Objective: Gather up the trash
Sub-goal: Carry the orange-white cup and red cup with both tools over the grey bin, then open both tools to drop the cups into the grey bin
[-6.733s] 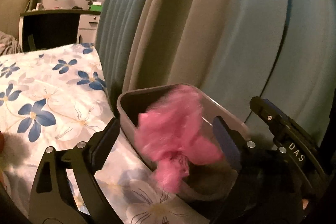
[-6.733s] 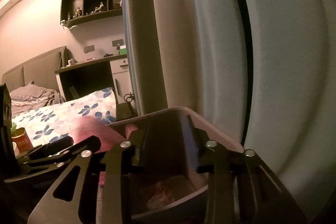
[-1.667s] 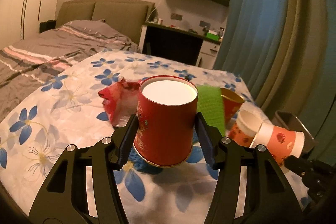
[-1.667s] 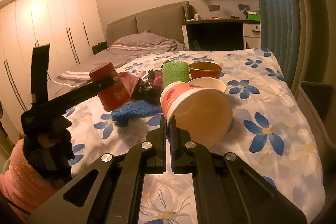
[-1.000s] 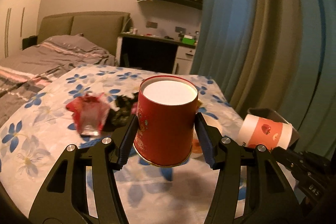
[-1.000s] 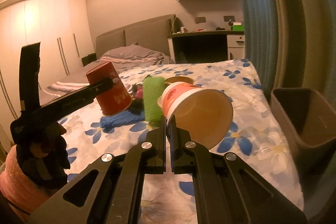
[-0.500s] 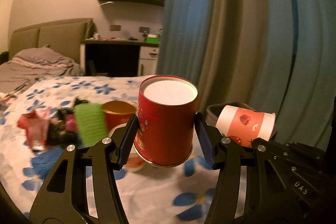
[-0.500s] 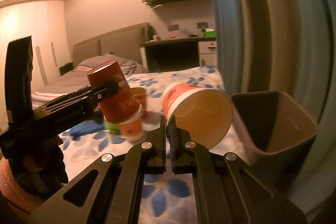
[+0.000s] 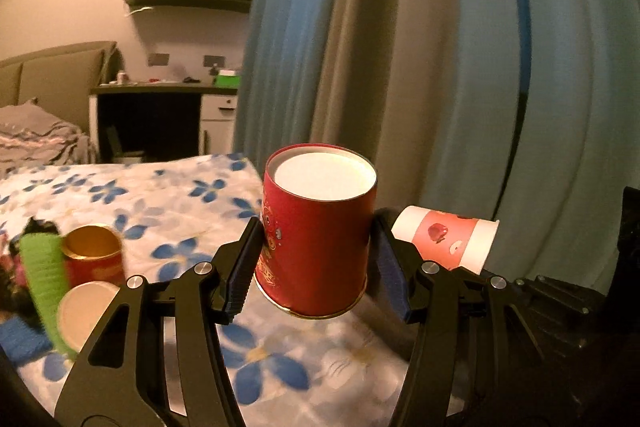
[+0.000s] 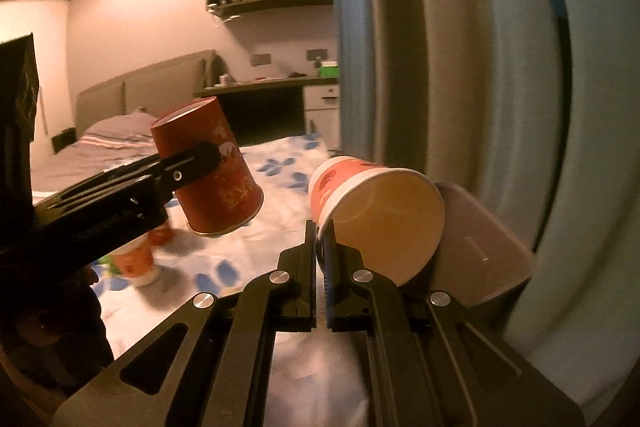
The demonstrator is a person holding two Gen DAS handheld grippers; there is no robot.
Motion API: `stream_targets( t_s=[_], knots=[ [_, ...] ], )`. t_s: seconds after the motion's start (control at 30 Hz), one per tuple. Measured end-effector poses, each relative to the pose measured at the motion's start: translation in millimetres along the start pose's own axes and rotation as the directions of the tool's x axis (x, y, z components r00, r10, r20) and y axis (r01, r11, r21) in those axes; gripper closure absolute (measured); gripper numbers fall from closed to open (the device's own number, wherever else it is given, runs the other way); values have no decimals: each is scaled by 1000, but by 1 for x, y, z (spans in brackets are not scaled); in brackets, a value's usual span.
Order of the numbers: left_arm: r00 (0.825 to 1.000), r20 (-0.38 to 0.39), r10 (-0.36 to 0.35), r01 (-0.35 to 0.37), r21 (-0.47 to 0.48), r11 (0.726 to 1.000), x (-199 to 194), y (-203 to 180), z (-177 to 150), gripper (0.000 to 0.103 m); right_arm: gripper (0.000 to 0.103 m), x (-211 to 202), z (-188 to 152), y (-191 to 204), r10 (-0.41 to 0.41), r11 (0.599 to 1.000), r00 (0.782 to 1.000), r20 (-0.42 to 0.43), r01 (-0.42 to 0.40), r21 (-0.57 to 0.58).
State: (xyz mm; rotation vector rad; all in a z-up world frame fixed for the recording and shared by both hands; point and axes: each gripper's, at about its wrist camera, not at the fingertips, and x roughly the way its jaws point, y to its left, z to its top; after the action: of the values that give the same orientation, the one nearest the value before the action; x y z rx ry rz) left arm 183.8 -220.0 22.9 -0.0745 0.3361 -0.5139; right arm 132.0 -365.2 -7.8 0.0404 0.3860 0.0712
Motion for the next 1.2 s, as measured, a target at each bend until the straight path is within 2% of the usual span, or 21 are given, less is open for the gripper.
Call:
stream_targets(
  t_s=[0.17, 0.47, 0.73, 1.2],
  knots=[
    [998, -20, -52, 52, 9, 999, 31, -14, -4, 48, 99, 13, -2, -17, -47, 999, 999, -14, 47, -1],
    [994, -58, -90, 89, -26, 996, 75, -24, -14, 48, 99, 32, -7, -31, -84, 996, 995, -61, 85, 6],
    [987, -84, -136, 132, -51, 990, 97, -28, -22, 48, 99, 41, -11, -41, -111, 993, 989, -96, 113, 19],
    [971, -142, -193, 191, -34, 981, 120, -38, -35, 47, 99, 50, -15, -47, -120, 991, 982, -143, 126, 36]
  ],
)
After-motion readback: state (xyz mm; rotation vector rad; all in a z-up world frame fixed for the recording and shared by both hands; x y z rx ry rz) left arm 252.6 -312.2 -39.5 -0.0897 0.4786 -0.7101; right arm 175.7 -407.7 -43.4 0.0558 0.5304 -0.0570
